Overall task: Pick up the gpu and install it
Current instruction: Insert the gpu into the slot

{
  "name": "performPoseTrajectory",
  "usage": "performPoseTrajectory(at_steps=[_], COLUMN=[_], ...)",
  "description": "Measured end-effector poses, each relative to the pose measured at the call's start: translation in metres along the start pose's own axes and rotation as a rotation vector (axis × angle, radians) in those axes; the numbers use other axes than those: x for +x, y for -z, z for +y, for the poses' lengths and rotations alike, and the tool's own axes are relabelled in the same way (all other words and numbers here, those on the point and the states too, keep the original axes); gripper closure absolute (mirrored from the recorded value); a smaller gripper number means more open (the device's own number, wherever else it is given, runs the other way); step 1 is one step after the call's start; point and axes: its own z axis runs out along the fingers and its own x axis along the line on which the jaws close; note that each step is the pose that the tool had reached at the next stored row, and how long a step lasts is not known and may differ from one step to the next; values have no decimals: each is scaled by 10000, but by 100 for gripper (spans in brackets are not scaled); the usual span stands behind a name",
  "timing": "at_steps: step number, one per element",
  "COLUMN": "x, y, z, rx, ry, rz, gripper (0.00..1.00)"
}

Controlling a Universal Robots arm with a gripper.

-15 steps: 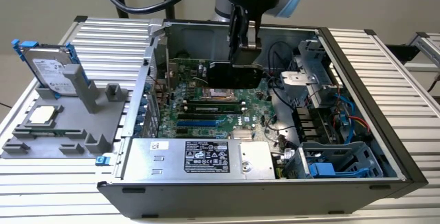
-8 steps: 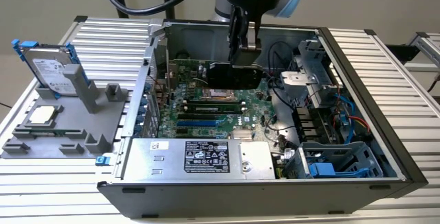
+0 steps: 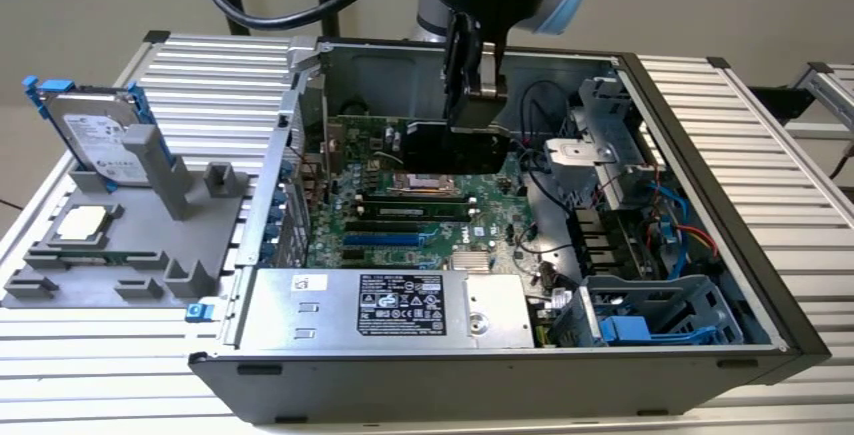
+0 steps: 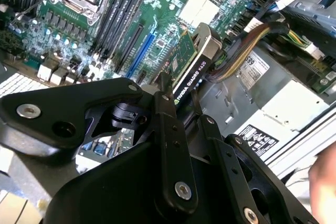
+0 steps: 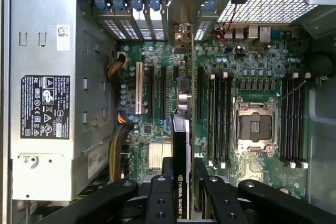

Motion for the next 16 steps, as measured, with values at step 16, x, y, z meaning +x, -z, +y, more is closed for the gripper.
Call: performPoseTrajectory(at_steps=[16], x=[-1], y=[-53], z=[-3], rx=[0], ry=[0], rz=[3], gripper=[100])
